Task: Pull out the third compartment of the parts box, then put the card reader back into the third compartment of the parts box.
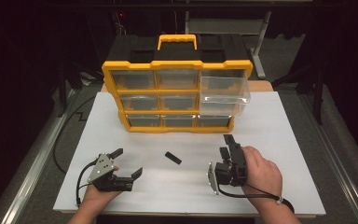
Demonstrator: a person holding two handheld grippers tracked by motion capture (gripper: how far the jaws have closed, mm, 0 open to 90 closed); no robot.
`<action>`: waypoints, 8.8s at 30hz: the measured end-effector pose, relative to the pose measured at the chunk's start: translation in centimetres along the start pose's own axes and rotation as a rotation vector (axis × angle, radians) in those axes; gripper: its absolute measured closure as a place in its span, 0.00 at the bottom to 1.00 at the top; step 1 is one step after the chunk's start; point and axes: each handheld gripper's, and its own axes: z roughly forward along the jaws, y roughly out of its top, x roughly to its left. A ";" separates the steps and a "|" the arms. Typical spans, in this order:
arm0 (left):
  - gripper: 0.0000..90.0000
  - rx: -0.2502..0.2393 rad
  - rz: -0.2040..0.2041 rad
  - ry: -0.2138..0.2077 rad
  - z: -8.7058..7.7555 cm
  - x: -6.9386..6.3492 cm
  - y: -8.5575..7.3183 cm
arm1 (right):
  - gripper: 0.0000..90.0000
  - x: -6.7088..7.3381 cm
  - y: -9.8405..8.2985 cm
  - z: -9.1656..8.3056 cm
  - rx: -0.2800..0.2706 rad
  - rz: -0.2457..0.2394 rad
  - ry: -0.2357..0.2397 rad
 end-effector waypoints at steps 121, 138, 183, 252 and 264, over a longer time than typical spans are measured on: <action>0.00 0.031 -0.086 0.027 0.3 1.1 0.3 | 0.00 4.1 -8.5 2.0 -0.158 1.302 0.511; 0.00 0.033 -0.065 0.028 0.3 0.8 0.3 | 0.00 4.0 -7.9 2.2 -0.070 1.249 0.567; 0.00 0.001 -0.036 0.011 0.0 0.3 0.3 | 0.02 4.5 -0.6 3.5 -0.171 1.093 0.790; 0.00 0.005 -0.020 -0.002 0.0 0.0 0.3 | 0.76 4.4 7.7 10.5 -0.183 0.917 0.966; 0.00 0.005 -0.020 -0.001 0.0 0.0 0.3 | 0.83 4.3 7.7 10.6 -0.184 0.915 0.970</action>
